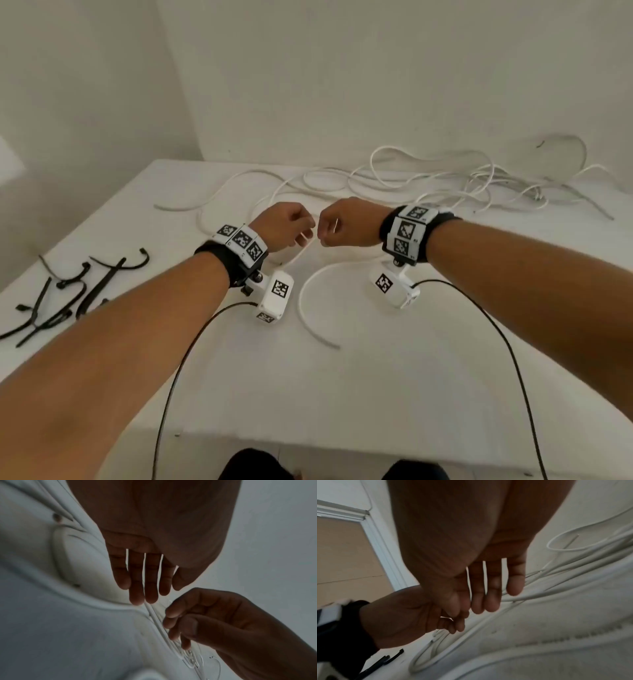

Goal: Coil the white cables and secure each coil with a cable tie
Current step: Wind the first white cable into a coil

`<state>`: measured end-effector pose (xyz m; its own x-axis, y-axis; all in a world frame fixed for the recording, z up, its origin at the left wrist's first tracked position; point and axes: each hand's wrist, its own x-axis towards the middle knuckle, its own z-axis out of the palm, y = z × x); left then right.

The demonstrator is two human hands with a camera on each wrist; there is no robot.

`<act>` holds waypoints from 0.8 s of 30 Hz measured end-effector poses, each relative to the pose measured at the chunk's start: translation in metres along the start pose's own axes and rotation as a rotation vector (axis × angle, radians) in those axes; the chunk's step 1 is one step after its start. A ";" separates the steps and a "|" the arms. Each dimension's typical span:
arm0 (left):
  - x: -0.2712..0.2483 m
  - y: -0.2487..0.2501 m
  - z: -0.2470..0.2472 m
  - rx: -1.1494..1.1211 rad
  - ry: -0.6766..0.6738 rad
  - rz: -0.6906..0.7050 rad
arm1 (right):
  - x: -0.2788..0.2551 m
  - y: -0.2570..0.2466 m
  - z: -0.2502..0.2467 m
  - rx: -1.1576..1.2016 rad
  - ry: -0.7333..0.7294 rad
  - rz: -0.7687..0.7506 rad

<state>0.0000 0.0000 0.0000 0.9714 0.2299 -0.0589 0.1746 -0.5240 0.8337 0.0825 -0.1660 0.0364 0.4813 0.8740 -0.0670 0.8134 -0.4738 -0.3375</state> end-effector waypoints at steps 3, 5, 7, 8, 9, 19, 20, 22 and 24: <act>-0.021 -0.010 0.010 -0.017 0.045 0.024 | -0.010 -0.011 0.015 -0.077 -0.039 0.006; -0.038 -0.016 0.015 0.033 0.096 0.057 | -0.018 -0.015 0.026 -0.097 -0.066 0.021; -0.055 -0.020 0.013 0.112 0.153 0.084 | -0.025 -0.018 0.033 -0.113 -0.064 0.032; -0.062 -0.021 0.011 0.114 0.168 0.089 | -0.028 -0.018 0.036 -0.119 -0.046 0.036; -0.069 -0.021 0.010 0.104 0.172 0.093 | -0.032 -0.021 0.037 -0.122 -0.029 0.047; -0.124 -0.011 0.018 -0.297 0.000 -0.088 | -0.072 -0.037 0.025 0.030 0.141 -0.077; -0.129 -0.007 0.020 -0.412 -0.011 -0.098 | -0.075 -0.037 0.020 0.064 0.177 -0.090; -0.136 0.001 0.022 -0.632 -0.007 -0.111 | -0.080 -0.037 0.011 0.105 0.261 -0.109; -0.142 0.011 0.024 -0.804 -0.014 -0.108 | -0.084 -0.036 0.003 0.138 0.354 -0.114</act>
<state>-0.1320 -0.0583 0.0041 0.9586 0.2328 -0.1640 0.1035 0.2517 0.9622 0.0116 -0.2223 0.0510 0.4926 0.8175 0.2985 0.8285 -0.3355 -0.4484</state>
